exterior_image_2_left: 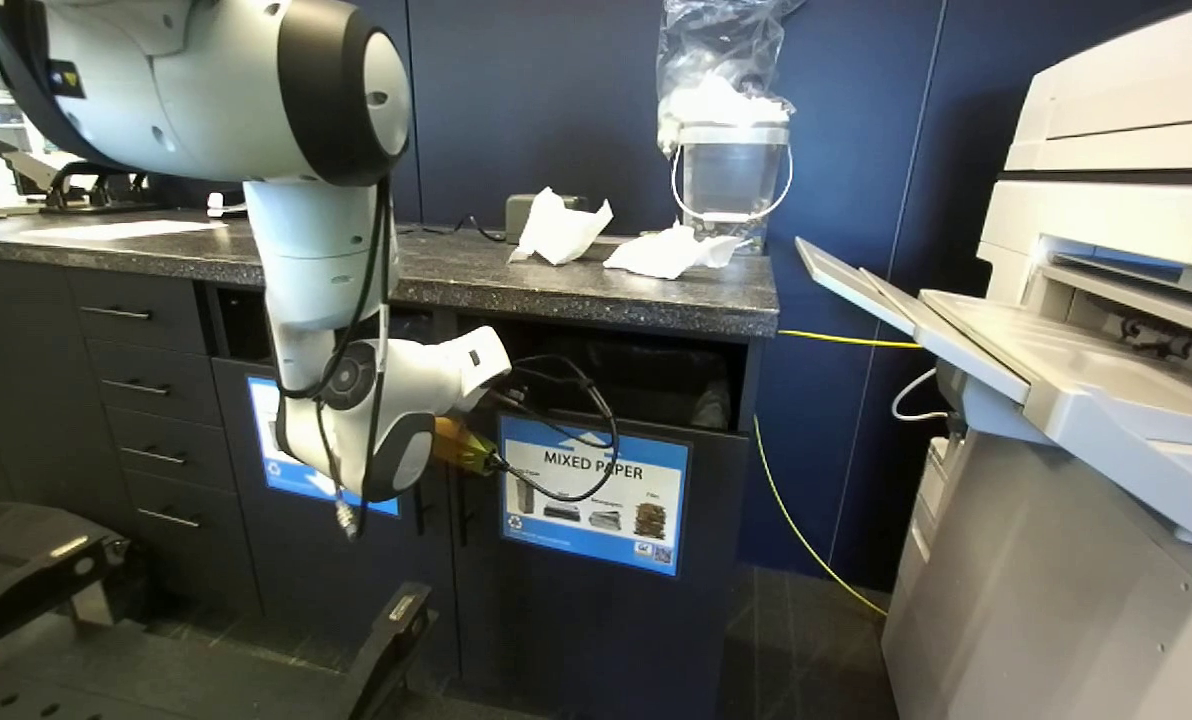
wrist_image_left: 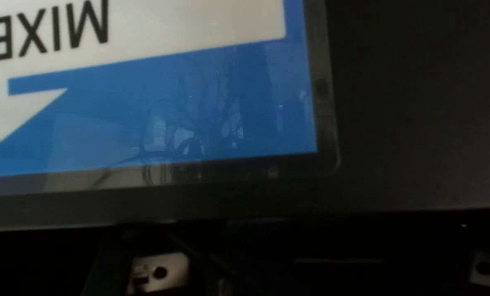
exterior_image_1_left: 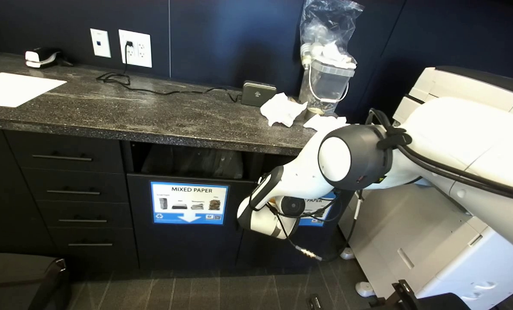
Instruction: Pick up two pieces of paper from the countertop and put them in the right bin.
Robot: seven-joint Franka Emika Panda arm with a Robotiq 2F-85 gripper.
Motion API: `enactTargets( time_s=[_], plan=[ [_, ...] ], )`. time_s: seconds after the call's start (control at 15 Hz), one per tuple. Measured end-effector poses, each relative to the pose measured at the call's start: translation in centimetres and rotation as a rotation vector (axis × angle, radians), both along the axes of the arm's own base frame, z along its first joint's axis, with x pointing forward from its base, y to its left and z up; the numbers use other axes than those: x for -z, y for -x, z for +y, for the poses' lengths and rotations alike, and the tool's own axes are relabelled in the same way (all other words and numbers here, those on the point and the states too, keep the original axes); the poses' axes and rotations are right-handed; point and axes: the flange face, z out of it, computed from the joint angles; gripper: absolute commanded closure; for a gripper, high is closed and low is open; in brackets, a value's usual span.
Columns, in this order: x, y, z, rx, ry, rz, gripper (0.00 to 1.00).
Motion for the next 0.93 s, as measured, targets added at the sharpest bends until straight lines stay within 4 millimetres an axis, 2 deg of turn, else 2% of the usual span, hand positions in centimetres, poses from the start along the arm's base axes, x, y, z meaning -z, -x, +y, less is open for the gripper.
enactTargets(
  time_s=[0.27, 0.47, 0.73, 0.93],
  plan=[
    [0.3, 0.2, -0.5, -0.042, 0.103, 0.040, 0.00],
    [0.1, 0.7, -2.0, -0.029, 0.121, 0.071, 0.00],
    [-0.9, 1.5, -4.0, -0.020, 0.145, 0.153, 0.00],
    [-2.2, 1.9, -4.4, -0.029, 0.140, 0.229, 0.00]
  ],
)
